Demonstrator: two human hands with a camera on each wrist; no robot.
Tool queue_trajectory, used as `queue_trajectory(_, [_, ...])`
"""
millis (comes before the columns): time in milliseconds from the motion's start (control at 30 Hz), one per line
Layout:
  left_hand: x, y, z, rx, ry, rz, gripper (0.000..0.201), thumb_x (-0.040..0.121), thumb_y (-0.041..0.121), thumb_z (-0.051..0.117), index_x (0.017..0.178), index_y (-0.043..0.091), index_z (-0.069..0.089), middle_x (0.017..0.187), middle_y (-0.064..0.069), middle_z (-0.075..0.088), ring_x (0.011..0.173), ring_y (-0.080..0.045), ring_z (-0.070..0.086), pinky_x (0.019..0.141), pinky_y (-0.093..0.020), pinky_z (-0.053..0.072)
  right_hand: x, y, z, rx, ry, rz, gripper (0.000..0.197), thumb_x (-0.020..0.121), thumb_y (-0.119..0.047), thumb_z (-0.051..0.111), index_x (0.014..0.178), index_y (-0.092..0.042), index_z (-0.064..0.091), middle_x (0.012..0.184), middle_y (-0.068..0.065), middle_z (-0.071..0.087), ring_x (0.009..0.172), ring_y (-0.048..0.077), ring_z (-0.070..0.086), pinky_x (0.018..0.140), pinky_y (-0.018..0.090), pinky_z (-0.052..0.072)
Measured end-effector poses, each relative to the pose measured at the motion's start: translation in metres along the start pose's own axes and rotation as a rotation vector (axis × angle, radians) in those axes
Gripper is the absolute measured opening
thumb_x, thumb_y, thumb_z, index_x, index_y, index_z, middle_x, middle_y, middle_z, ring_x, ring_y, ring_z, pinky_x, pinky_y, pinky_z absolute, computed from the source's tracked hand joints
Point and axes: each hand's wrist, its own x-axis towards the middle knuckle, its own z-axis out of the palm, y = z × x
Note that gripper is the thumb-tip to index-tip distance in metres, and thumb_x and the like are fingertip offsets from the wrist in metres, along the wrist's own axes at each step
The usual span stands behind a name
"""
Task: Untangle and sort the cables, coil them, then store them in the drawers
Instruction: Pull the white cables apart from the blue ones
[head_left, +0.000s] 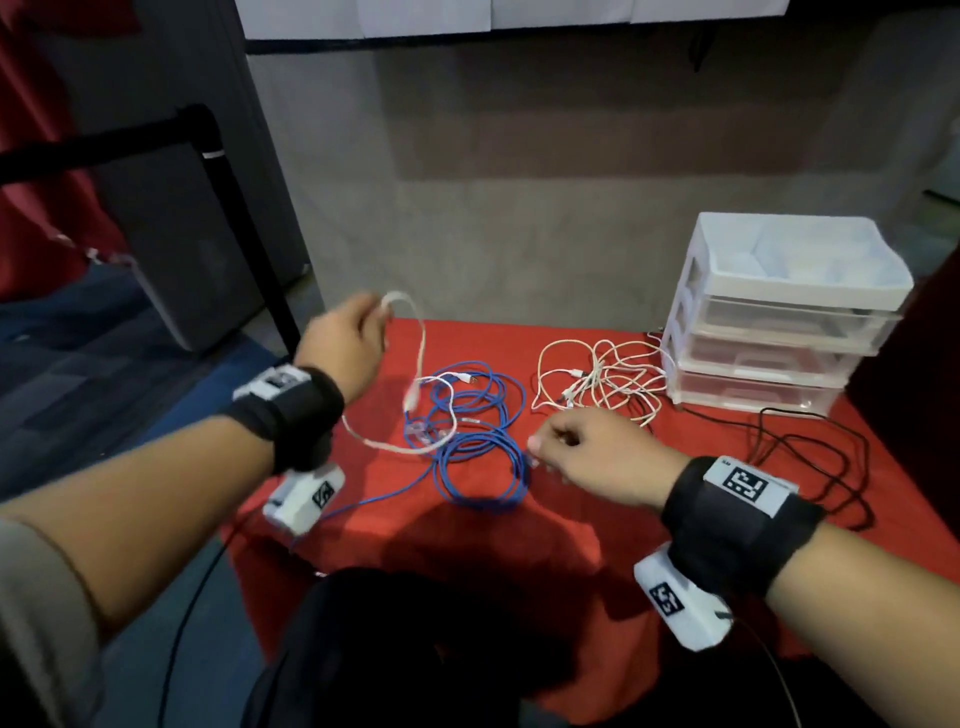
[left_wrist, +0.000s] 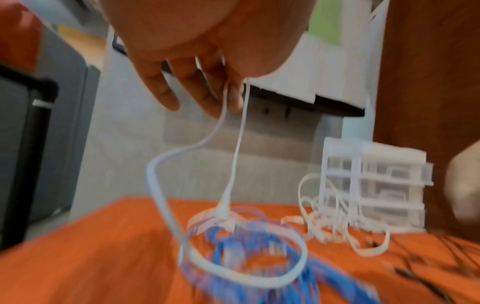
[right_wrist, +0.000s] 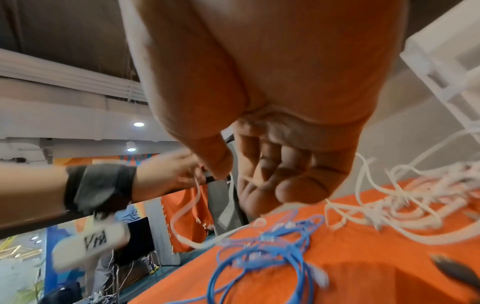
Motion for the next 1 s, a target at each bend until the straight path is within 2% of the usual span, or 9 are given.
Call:
queue_trajectory(67, [0.026, 0.03, -0.027, -0.091, 0.126, 0.081, 0.027, 0.103, 0.035, 0.047, 0.094, 0.016, 0.063, 0.069, -0.002, 0.067, 0.071, -0.028, 0.065, 0.069, -0.038, 0.051, 0.007, -0.016, -0.019, -0.063, 0.168, -0.113, 0.015, 0.098, -0.029, 0.063, 0.105, -0.02, 0.071, 0.098, 0.002, 0.07, 0.087, 0.019, 0.063, 0.089, 0.039, 0.049])
queue_trajectory(200, [0.051, 0.1, -0.057, -0.072, 0.014, 0.482, 0.025, 0.104, 0.033, 0.049, 0.1, 0.017, 0.069, 0.075, -0.001, 0.065, 0.069, -0.016, 0.062, 0.071, -0.032, 0.048, 0.031, -0.061, -0.062, 0.059, 0.376, -0.272, 0.058, 0.098, -0.034, 0.064, 0.15, -0.024, 0.041, 0.143, 0.004, 0.05, 0.108, 0.016, 0.062, 0.101, 0.029, 0.046])
queue_trajectory(233, [0.052, 0.115, -0.058, -0.051, -0.044, 0.583, 0.024, 0.104, 0.031, 0.05, 0.101, 0.015, 0.069, 0.077, 0.001, 0.063, 0.07, -0.012, 0.058, 0.071, -0.03, 0.045, 0.037, -0.073, -0.071, 0.129, 0.374, -0.293, 0.057, 0.099, -0.032, 0.063, 0.15, -0.024, 0.039, 0.142, 0.004, 0.052, 0.105, 0.015, 0.063, 0.097, 0.028, 0.048])
queue_trajectory(300, [0.05, 0.138, -0.058, -0.038, -0.111, 0.682, 0.021, 0.104, 0.028, 0.051, 0.101, 0.014, 0.067, 0.073, 0.012, 0.055, 0.068, -0.004, 0.048, 0.069, -0.027, 0.04, 0.042, -0.093, -0.088, 0.258, 0.332, -0.287, 0.027, 0.103, -0.022, 0.056, 0.129, -0.014, 0.055, 0.112, 0.009, 0.068, 0.077, 0.018, 0.068, 0.073, 0.031, 0.054])
queue_trajectory(333, [0.048, 0.144, -0.058, -0.049, -0.122, 0.675, 0.02, 0.104, 0.027, 0.05, 0.1, 0.014, 0.064, 0.07, 0.014, 0.052, 0.066, -0.004, 0.047, 0.067, -0.028, 0.04, 0.042, -0.098, -0.096, 0.304, 0.317, -0.264, 0.017, 0.106, -0.019, 0.051, 0.114, -0.008, 0.061, 0.09, 0.01, 0.07, 0.063, 0.019, 0.064, 0.062, 0.031, 0.051])
queue_trajectory(400, [0.045, 0.146, -0.055, -0.089, -0.141, 0.601, 0.017, 0.105, 0.03, 0.047, 0.104, 0.016, 0.057, 0.068, 0.01, 0.055, 0.064, -0.012, 0.055, 0.064, -0.03, 0.043, 0.037, -0.096, -0.112, 0.33, 0.337, -0.221, 0.027, 0.107, -0.019, 0.046, 0.094, -0.005, 0.064, 0.065, 0.006, 0.062, 0.05, 0.018, 0.053, 0.052, 0.028, 0.046])
queue_trajectory(633, [0.041, 0.073, -0.03, 0.12, -0.319, 0.444, 0.022, 0.106, 0.029, 0.045, 0.095, 0.02, 0.062, 0.072, 0.004, 0.054, 0.072, -0.028, 0.059, 0.068, -0.033, 0.042, -0.004, -0.037, -0.182, 0.563, 0.609, -0.025, 0.034, 0.108, -0.024, 0.045, 0.08, -0.014, 0.061, 0.054, -0.003, 0.051, 0.043, 0.013, 0.042, 0.045, 0.025, 0.039])
queue_trajectory(767, [0.042, 0.017, -0.027, 0.189, -0.348, 0.179, 0.025, 0.106, 0.025, 0.045, 0.09, 0.018, 0.063, 0.074, -0.005, 0.066, 0.077, -0.031, 0.066, 0.07, -0.033, 0.043, -0.038, 0.005, -0.219, 0.658, 0.69, 0.103, 0.032, 0.108, -0.024, 0.045, 0.082, -0.013, 0.061, 0.059, 0.002, 0.056, 0.046, 0.015, 0.048, 0.051, 0.028, 0.044])
queue_trajectory(1000, [0.068, 0.068, -0.027, -0.092, -0.025, -0.046, 0.033, 0.106, 0.034, 0.038, 0.097, 0.018, 0.066, 0.075, -0.008, 0.071, 0.075, -0.026, 0.07, 0.077, -0.035, 0.052, -0.045, 0.007, -0.17, 0.384, 0.286, 0.156, 0.017, 0.105, -0.016, 0.055, 0.11, 0.0, 0.061, 0.095, 0.022, 0.071, 0.08, 0.027, 0.067, 0.071, 0.035, 0.057])
